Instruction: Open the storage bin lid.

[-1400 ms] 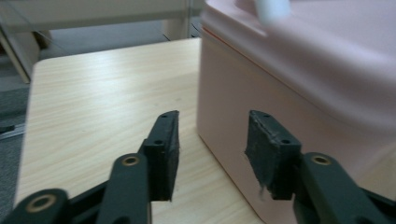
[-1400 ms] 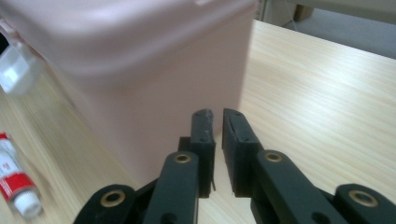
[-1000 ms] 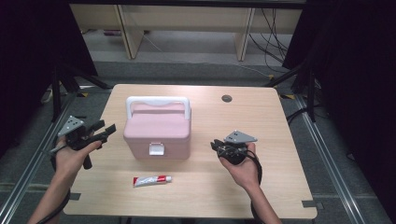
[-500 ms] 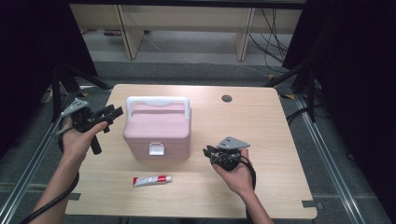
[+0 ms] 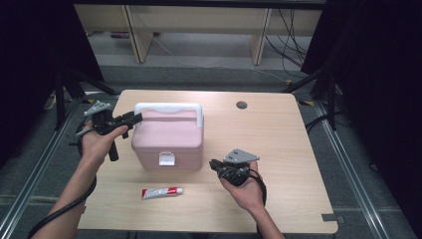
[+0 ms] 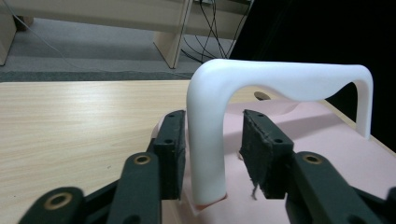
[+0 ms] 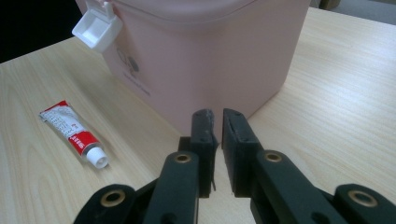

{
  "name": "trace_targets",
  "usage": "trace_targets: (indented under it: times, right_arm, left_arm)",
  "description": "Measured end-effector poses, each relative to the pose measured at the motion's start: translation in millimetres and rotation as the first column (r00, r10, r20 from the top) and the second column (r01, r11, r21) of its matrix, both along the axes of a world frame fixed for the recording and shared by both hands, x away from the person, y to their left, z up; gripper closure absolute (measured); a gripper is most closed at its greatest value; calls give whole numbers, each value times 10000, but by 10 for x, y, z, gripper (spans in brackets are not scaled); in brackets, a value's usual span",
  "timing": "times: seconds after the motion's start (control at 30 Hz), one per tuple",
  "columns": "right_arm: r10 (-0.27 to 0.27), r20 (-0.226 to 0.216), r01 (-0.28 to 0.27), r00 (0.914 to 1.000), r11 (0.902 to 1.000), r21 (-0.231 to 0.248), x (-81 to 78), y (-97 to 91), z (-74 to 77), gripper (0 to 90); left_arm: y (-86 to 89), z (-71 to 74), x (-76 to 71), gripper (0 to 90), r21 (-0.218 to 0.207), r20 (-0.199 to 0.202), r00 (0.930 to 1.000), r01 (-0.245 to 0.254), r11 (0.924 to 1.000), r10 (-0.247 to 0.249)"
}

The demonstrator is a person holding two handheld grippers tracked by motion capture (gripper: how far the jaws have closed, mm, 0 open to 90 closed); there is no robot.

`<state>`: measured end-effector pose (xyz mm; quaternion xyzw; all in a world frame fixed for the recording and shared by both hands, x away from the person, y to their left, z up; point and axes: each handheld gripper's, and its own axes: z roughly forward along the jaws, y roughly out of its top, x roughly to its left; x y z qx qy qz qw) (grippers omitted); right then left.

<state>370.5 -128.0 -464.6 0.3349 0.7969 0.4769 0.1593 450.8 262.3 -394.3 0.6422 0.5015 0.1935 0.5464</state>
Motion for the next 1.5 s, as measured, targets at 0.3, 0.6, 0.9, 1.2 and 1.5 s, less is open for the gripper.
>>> trace_targets:
  times: [0.3, 0.6, 0.9, 1.2, 1.5]
  right_arm:
    - [-90, -231, 91, 9997, 9999, 43, -4, -4, 22, 837]
    - [36, -171, -31, 9998, 9995, 308, 2, 22, 64, 836]
    - [33, -11, -33, 10000, 9989, 464, 35, 100, 154, 900]
    - [163, 137, -173, 9998, 9969, 768, 82, 176, 271, 900]
    - [150, 72, -156, 9999, 9951, 977, 130, 256, 332, 900]
  left_arm:
    - [-21, 21, 45, 718, 131, -361, 9988, -326, 9994, 331]
    - [-6, 82, 79, 724, 98, -829, 9964, -181, 9998, 189]
    - [25, 144, 137, 725, -70, -1320, 9912, -128, 9999, 117]
    - [33, 189, 190, 725, -266, -1610, 9869, 7, 9996, -50]
    - [40, 235, 219, 725, -291, -1929, 9812, 34, 9996, -90]
